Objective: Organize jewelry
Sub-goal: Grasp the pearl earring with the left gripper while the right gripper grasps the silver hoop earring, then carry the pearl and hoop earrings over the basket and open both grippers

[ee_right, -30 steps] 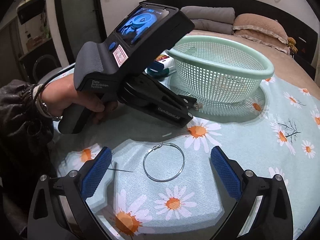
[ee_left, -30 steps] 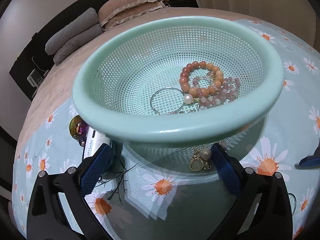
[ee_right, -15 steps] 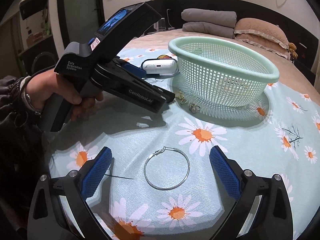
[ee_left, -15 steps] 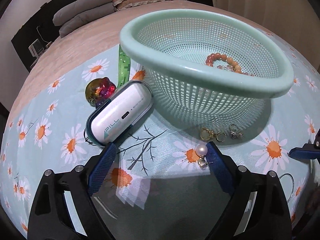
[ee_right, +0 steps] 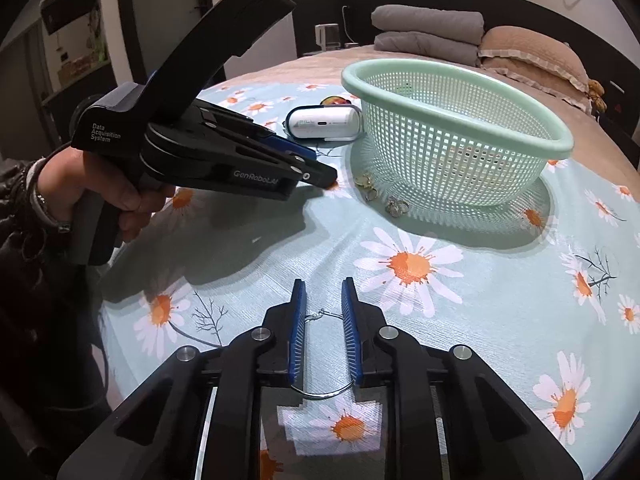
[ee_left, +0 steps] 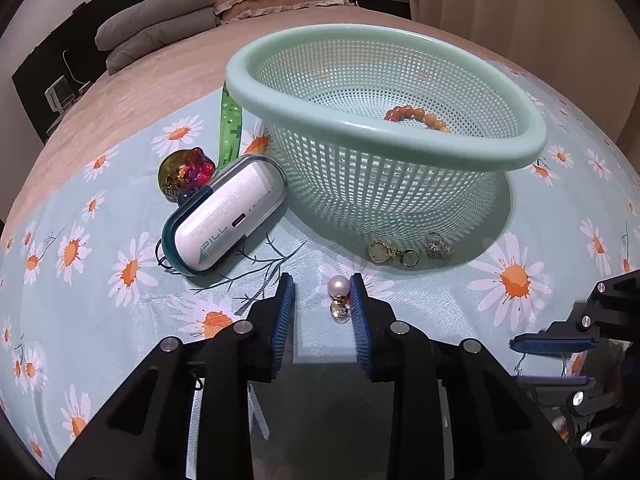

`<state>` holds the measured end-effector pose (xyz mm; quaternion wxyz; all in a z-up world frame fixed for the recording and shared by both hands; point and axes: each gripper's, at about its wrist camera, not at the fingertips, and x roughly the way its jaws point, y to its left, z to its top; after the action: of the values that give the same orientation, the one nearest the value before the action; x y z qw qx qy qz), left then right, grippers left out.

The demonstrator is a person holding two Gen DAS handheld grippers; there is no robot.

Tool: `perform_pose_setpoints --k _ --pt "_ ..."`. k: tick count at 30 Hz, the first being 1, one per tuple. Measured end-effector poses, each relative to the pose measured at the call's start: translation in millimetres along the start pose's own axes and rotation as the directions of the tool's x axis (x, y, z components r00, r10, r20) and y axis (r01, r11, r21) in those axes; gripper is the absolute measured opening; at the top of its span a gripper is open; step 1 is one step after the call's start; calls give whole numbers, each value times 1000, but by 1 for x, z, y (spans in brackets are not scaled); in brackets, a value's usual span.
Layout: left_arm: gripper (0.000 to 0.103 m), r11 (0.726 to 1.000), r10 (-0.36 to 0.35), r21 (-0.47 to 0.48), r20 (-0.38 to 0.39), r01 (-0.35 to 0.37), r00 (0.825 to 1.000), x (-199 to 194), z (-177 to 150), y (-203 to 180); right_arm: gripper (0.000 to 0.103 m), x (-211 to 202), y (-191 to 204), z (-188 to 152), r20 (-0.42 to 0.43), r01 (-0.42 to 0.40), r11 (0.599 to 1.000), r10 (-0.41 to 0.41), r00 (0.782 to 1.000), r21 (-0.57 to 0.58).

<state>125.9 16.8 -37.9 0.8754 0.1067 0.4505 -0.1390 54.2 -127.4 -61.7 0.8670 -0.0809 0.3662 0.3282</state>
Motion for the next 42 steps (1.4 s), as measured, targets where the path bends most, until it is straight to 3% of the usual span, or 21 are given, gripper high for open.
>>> perform_pose_setpoints --k 5,19,21,22,23,24,26,29,34,35,37,42 --pt "12 999 -27 -47 -18 26 999 -5 -4 13 3 -4 -12 -2 -6 -17 999 17 1000 40" --pt "12 991 -31 -133 -18 28 999 -25 -24 33 4 -33 -27 -5 53 2 998 -6 999 70" --pt "12 991 -25 -133 -18 22 1000 -28 -26 33 16 -34 -29 -7 42 4 996 -7 999 85" --pt "12 991 -22 -133 -17 19 1000 -29 -29 32 30 -35 -29 -8 35 4 996 -7 999 92" --pt "12 991 -19 -133 -18 17 1000 -30 -30 32 70 -37 -28 -10 38 5 996 -8 999 94" --pt "12 991 -19 -136 -17 16 1000 -31 -30 33 89 -42 -24 -13 59 1 997 -6 998 83" --pt "12 990 -20 -143 -17 18 1000 -34 -32 35 87 -49 -14 -16 89 -9 999 5 996 44" --pt "12 990 -18 -142 -16 16 1000 -36 -36 33 86 -41 -7 -22 63 13 999 -16 998 46" --pt "12 987 -19 -159 -1 19 1000 -43 -41 33 59 -22 8 -31 -3 157 987 -157 988 -20" --pt "12 987 -25 -161 3 25 1000 -45 -42 33 41 -24 5 -30 -3 164 986 -164 986 -4" --pt "12 987 -34 -158 13 36 999 -50 -41 31 42 -28 -7 -28 -12 128 990 -127 992 55" --pt "12 990 -55 -130 47 60 997 -64 -31 23 42 -40 -16 -19 -21 139 988 -138 990 74"
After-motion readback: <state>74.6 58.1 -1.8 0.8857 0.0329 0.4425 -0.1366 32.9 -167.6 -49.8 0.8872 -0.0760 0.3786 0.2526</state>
